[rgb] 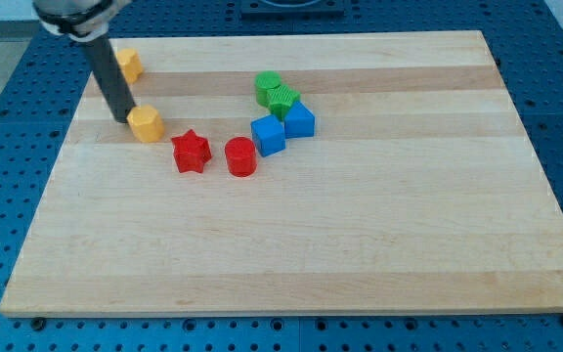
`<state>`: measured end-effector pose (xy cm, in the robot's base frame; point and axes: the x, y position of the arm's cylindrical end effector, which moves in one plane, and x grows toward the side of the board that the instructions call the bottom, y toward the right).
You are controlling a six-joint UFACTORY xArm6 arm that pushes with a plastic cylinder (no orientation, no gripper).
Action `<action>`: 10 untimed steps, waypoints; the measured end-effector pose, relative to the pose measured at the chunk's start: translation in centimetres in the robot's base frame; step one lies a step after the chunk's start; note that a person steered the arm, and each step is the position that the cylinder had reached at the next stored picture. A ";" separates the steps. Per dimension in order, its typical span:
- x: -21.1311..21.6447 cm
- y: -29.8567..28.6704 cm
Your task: Slide yellow heart a bit right and down
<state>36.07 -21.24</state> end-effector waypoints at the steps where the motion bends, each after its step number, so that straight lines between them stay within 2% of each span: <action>1: 0.0 2.9; 3: -0.3 4.1; 5: -9.7 4.0; 7: -15.3 -5.3; 8: -15.4 -9.2; 10: -13.0 -8.8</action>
<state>23.11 -30.03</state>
